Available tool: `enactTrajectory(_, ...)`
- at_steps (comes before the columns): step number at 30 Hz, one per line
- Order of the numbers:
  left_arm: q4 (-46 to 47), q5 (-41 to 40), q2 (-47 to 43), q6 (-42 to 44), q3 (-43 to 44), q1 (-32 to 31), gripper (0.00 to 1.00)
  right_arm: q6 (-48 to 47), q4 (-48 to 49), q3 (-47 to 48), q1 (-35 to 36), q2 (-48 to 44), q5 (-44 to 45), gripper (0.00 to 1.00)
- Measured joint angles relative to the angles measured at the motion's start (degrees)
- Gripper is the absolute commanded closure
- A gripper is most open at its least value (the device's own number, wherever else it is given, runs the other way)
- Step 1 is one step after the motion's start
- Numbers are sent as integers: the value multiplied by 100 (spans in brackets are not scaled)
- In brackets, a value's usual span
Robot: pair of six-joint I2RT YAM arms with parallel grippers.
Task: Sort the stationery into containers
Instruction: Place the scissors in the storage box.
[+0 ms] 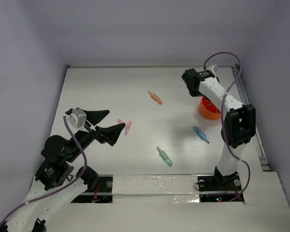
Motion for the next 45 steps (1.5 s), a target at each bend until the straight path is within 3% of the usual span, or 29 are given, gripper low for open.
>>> enactTrajectory(28, -63, -107, 76, 11, 0, -52, 1, 997, -66, -627, -184, 44, 164, 100)
enactTrajectory(35, -63, -111, 105, 11, 0, -52, 1, 1165, -66, -627, -177, 44, 160, 86)
enactTrajectory(45, -63, -118, 111, 11, 0, -52, 1, 1003, -39, -638, -79, 28, 52, 75)
